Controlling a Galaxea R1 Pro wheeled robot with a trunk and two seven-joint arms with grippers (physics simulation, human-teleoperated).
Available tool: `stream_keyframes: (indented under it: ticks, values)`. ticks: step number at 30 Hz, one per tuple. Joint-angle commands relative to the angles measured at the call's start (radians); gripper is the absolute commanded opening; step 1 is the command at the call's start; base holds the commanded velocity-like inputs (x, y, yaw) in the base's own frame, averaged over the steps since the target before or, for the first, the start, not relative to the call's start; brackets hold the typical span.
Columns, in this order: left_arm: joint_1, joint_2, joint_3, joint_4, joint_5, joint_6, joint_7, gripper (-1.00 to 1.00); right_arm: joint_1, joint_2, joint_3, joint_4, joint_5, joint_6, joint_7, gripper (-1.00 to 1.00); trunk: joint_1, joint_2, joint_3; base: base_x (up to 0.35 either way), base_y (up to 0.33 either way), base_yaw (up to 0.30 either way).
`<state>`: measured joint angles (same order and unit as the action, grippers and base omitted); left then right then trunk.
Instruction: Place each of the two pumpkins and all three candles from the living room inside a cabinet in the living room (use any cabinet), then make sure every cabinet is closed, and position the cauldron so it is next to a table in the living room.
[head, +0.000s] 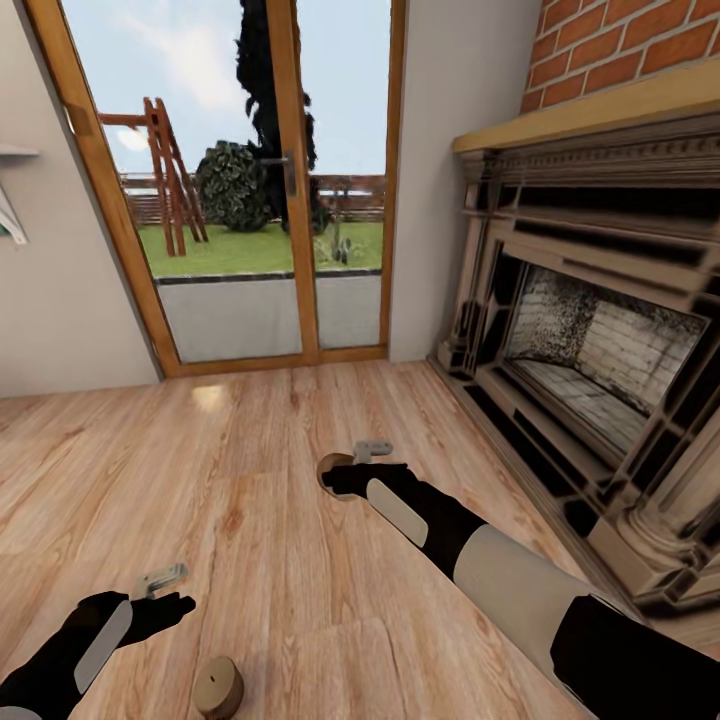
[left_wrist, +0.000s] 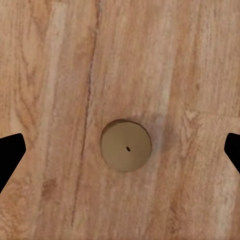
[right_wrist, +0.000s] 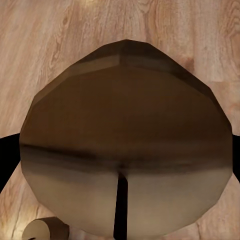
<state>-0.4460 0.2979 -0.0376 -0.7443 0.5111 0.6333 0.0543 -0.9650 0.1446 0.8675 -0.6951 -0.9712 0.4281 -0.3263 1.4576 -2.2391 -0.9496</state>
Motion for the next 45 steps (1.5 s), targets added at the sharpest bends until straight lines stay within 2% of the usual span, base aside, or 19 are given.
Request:
stream_keyframes:
  ticks: [1, 5, 7, 14, 17, 20, 25, 29, 32, 37, 45]
  values:
    - [0.0, 0.001, -0.004, -0.001, 0.008, 0.003, 0.006, 1.0, -0.001, -0.001, 0.004, -0.002, -0.009, 0.0, -0.008, -1.0, 0.004, -0.008, -0.004, 0.0, 0.0, 0.0]
    - [0.0, 0.001, -0.004, -0.001, 0.007, 0.002, 0.006, 1.0, -0.001, -0.002, 0.004, -0.005, -0.01, 0.0, -0.002, -1.0, 0.019, -0.036, -0.017, 0.0, 0.0, 0.0]
    - [0.0, 0.001, -0.005, -0.001, 0.007, 0.002, 0.006, 1.0, -0.001, -0.003, 0.003, -0.018, -0.011, 0.003, 0.031, -1.0, 0.027, -0.05, -0.023, 0.0, 0.0, 0.0]
    - [0.0, 0.0, -0.007, -0.001, 0.01, 0.003, 0.004, 1.0, 0.0, -0.009, -0.003, -0.071, -0.014, 0.02, 0.326, -1.0, 0.054, -0.099, -0.045, 0.0, 0.0, 0.0]
    - [0.0, 0.0, -0.008, -0.001, 0.01, 0.003, 0.003, 1.0, 0.0, -0.012, -0.009, -0.074, -0.017, 0.02, 0.413, -1.0, 0.065, -0.12, -0.054, 0.0, 0.0, 0.0]
    - [0.0, 0.0, -0.008, -0.001, 0.01, 0.003, 0.003, 1.0, -0.001, -0.014, -0.053, -0.074, -0.025, 0.02, 0.492, -1.0, 0.077, -0.141, -0.064, 0.0, 0.0, 0.0]
    - [0.0, -0.007, -0.015, -0.001, 0.011, 0.003, 0.002, 1.0, -0.001, -0.014, -0.073, -0.075, -0.027, 0.02, 0.522, -1.0, 0.096, -0.176, -0.079, 0.0, 0.0, 0.0]
    - [0.0, -0.027, -0.07, -0.001, 0.01, 0.002, 0.003, 1.0, 0.0, -0.014, -0.069, -0.079, -0.027, 0.02, 0.525, -1.0, 0.111, -0.204, -0.092, 0.0, 0.0, 0.0]
    - [0.0, -0.03, -0.085, -0.001, 0.008, 0.002, 0.003, 1.0, -0.001, -0.014, -0.071, -0.079, -0.027, 0.02, 0.526, -1.0, 0.123, -0.225, -0.101, 0.0, 0.0, 0.0]
    - [0.0, -0.031, -0.09, -0.001, 0.007, 0.002, 0.003, 1.0, -0.001, -0.014, -0.074, -0.079, -0.026, 0.019, 0.525, -1.0, 0.142, -0.26, -0.117, 0.0, 0.0, 0.0]
    - [0.0, -0.031, -0.092, -0.001, 0.006, -0.018, 0.003, 1.0, -0.001, -0.014, -0.072, -0.078, -0.025, 0.018, 0.524, -1.0, 0.146, -0.263, -0.148, 0.0, 0.0, 0.0]
